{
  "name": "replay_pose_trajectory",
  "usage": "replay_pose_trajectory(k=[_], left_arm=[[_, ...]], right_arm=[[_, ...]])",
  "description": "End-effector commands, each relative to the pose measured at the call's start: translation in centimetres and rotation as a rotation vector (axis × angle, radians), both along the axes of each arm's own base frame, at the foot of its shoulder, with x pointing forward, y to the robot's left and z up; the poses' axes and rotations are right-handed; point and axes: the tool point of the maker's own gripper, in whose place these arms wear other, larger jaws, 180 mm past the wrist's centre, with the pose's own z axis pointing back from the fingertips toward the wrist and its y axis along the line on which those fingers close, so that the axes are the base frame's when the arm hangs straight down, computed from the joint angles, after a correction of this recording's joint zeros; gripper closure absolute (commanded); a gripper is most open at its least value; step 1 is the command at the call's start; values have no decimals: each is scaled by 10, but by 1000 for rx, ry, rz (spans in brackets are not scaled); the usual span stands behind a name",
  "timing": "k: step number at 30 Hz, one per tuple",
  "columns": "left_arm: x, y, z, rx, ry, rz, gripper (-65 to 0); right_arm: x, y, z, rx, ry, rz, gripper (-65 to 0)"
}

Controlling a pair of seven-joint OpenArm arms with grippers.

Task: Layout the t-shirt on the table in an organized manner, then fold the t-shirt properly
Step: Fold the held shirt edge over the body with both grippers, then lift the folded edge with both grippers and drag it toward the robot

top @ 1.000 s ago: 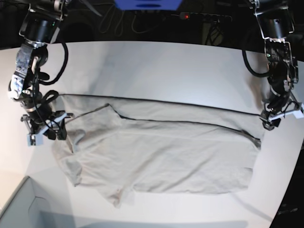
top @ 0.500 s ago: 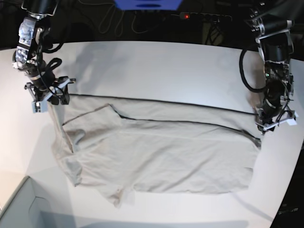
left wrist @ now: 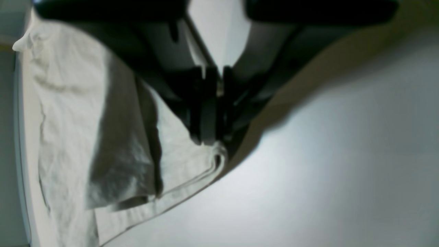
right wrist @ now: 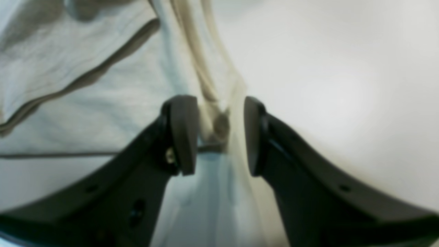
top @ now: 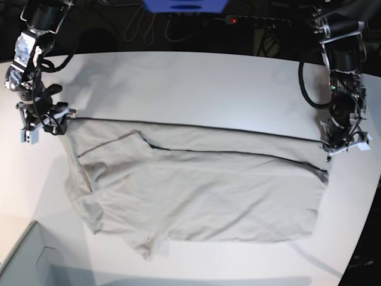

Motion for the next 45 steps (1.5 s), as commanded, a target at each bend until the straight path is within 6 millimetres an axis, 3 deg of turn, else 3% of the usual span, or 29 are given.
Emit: replay_pose_trajectory(k=[1, 8, 16, 18, 21, 23, 26, 33, 37, 45], left_arm=[[10, 10, 15, 26, -33, 4, 0], [-1, 10, 6, 22, -8, 6, 0], [-10, 10, 0, 25, 10, 5, 0], [-19, 10, -7, 22, 26, 6, 0], [-24, 10, -10, 20, 35, 9, 0], [-24, 10, -8, 22, 32, 6, 0], [-25, 7, 4, 32, 10, -36, 0], [4, -6, 58, 64, -111, -118, 0], [33, -7, 93, 83, -200, -124, 0], [79, -7, 147, 92, -331, -119, 0]], right_arm=[[11, -4, 13, -11, -50, -2, -258], [11, 4, 9, -3, -42, 15, -288], [-2, -3, -33, 66, 77, -21, -280], [-3, -1, -34, 65, 80, -13, -228], [-2, 2, -31, 60, 78, 37, -9], [-3, 2, -31, 57, 84, 50, 0], [4, -1, -12, 24, 38, 95, 0], [36, 3, 53, -87, -108, 164, 0], [66, -1, 93, -134, -165, 168, 0], [103, -17, 136, -186, -195, 157, 0]])
